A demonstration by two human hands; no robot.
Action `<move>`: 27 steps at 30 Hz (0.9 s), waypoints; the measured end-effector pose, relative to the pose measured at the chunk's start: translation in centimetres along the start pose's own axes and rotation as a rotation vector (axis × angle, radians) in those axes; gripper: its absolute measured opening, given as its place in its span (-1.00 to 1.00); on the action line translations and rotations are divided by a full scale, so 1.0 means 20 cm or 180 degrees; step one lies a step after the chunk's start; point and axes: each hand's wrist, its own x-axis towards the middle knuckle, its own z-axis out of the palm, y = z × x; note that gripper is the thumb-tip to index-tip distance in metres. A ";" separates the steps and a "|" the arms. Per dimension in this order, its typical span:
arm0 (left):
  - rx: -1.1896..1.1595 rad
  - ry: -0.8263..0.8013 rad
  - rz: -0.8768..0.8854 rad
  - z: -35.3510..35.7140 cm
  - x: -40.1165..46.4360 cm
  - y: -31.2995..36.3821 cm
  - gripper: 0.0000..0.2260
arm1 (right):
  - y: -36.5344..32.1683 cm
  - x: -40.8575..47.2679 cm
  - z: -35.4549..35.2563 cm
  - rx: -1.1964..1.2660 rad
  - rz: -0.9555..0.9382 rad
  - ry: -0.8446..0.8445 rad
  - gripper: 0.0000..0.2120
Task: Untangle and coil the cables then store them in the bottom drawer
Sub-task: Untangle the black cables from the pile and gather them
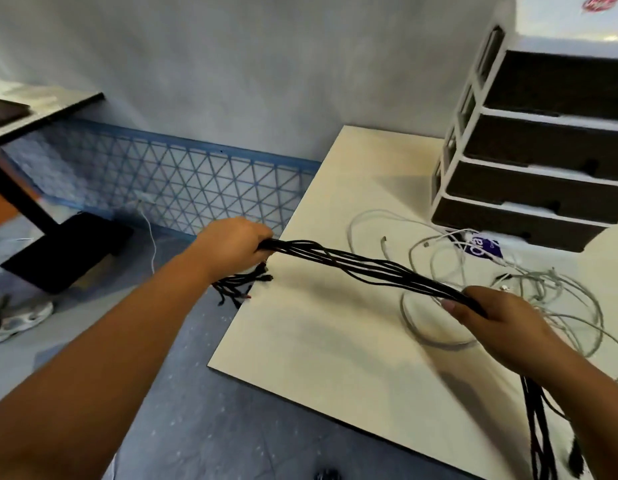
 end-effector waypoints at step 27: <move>-0.0319 -0.0260 -0.0230 0.20 -0.01 -0.37 -0.75 | -0.16 0.23 0.24 -0.0440 -0.0312 -0.0326 -0.66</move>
